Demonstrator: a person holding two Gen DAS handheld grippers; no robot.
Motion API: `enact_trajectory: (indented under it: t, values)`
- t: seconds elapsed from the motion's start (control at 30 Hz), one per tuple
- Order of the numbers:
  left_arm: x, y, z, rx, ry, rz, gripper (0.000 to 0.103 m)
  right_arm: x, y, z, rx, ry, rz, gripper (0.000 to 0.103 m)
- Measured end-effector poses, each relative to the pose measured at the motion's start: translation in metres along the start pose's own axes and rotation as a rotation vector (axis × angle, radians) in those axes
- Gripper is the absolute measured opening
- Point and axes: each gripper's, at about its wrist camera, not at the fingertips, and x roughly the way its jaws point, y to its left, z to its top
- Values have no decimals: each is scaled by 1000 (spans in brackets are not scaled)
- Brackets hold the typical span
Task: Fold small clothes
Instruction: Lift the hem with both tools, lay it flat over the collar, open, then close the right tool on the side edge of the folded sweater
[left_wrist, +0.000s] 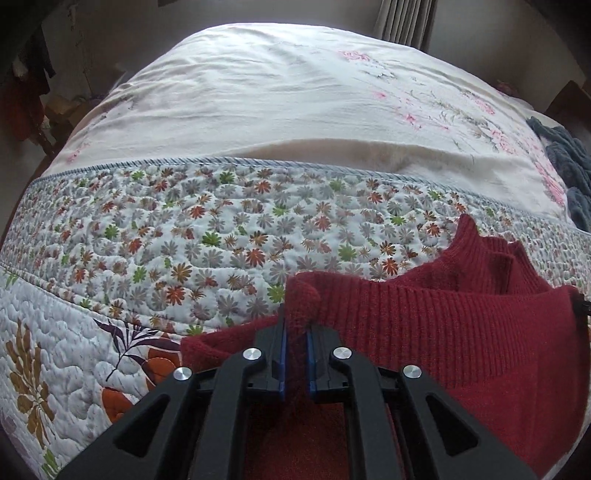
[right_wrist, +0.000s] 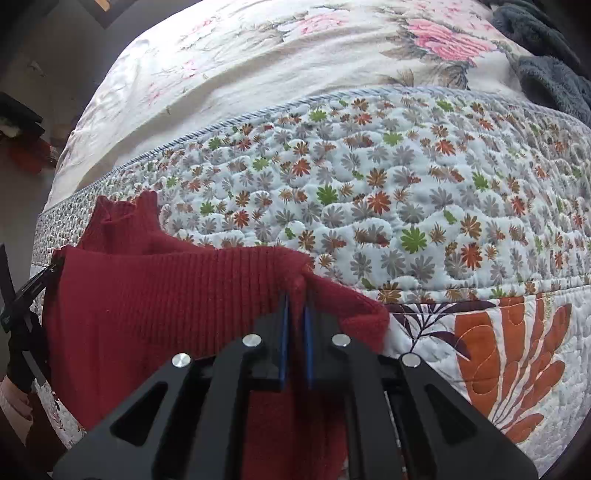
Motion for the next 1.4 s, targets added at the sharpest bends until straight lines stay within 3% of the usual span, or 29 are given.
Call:
enact_trajectory:
  t: [0.17, 0.27, 0.3, 0.4, 0.43, 0.67, 0.83, 1.0, 1.13, 1.17, 1.2, 1.23, 1.33, 1.4]
  values:
    - [8, -3, 0, 9, 12, 26, 14, 7, -2, 0, 30, 7, 6, 7]
    - [-1, -2, 6, -16, 19, 30, 21, -6, 0, 1, 30, -3, 7, 13]
    - [-10, -1, 8, -33, 6, 26, 22, -16, 0, -1, 24, -17, 8, 17]
    - [-37, 1, 9, -69, -29, 20, 39, -49, 3, -12, 18, -62, 33, 34]
    - [-47, 0, 7, -77, -36, 16, 42, -59, 2, -19, 19, -74, 45, 35]
    - [-94, -35, -30, -34, 0, -48, 48, -95, -3, -83, 37, -35, 120, 39]
    - [-104, -59, -61, -1, 49, -91, 50, -92, -11, -127, 63, 13, 121, 43]
    - [-103, -66, -85, 15, 75, -76, 50, -78, -18, -151, 78, 61, 115, 48]
    - [-96, -69, -97, 20, 97, -64, 50, -60, -16, -161, 73, 110, 115, 44]
    - [-94, -70, -99, 27, 99, -53, 50, -56, -15, -162, 69, 122, 119, 40]
    - [-94, -71, -101, 30, 101, -49, 50, -53, -13, -162, 62, 134, 128, 27]
    - [-92, -71, -103, 29, 107, -48, 50, -51, -10, -163, 48, 143, 127, 21]
    - [-91, -72, -107, 29, 116, -44, 50, -58, -1, -161, 9, 127, 115, 10]
    - [-91, -73, -109, 36, 116, -41, 50, -67, 0, -160, 14, 113, 131, 9]
